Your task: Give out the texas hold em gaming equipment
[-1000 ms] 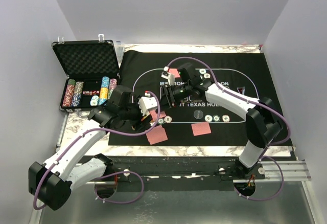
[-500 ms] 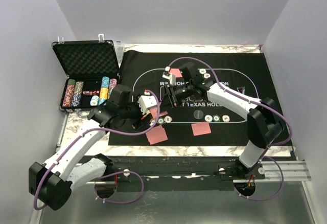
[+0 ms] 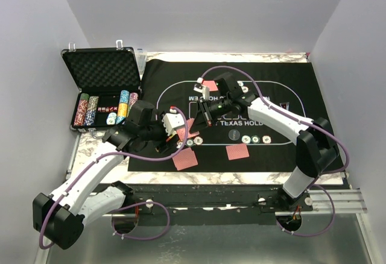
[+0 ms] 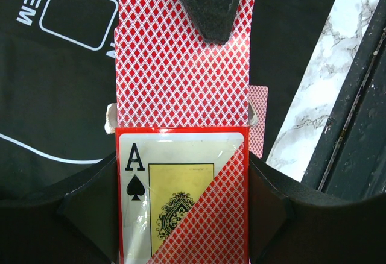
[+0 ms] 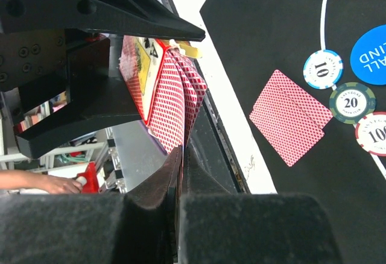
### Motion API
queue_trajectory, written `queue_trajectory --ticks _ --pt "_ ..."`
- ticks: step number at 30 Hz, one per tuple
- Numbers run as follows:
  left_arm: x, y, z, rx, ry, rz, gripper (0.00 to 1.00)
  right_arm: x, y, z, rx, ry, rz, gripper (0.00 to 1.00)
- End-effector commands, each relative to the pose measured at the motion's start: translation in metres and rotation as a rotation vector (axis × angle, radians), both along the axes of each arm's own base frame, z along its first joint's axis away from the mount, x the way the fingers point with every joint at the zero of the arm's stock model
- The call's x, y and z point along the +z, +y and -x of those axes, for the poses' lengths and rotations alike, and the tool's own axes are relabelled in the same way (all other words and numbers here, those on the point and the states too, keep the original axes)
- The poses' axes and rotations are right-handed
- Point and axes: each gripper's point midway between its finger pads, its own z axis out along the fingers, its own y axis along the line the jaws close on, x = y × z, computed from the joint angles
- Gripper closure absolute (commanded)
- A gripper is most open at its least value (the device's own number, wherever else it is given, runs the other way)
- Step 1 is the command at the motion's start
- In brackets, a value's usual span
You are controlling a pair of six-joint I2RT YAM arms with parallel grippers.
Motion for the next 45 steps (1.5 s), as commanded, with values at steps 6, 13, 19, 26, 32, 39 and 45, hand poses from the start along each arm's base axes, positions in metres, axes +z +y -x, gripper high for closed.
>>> queue_trajectory --ticks 6,13,19,26,32,39,45 --pt "0.020 -0.009 -0.009 -0.028 -0.055 0.045 1.00 0.008 0.018 0.002 0.040 0.067 -0.073 0.99" --pt "0.023 -0.011 -0.011 -0.028 -0.054 0.049 1.00 0.009 0.032 0.010 0.063 0.102 -0.094 0.99" --pt "0.021 -0.007 -0.007 -0.011 -0.049 0.055 1.00 0.006 0.022 0.009 0.049 0.088 -0.056 0.87" --pt "0.023 -0.008 -0.004 -0.020 -0.061 0.066 1.00 0.002 0.013 0.007 0.023 0.077 -0.025 0.58" --pt "0.027 -0.011 -0.006 -0.029 -0.060 0.075 1.00 0.007 0.021 0.001 0.021 0.090 -0.061 0.49" --pt "0.024 -0.007 -0.006 -0.008 -0.060 0.066 1.00 0.004 0.009 -0.002 0.010 0.091 -0.035 0.64" --pt "0.024 -0.008 -0.004 -0.011 -0.054 0.074 1.00 0.005 -0.004 -0.003 -0.007 0.068 -0.026 0.70"
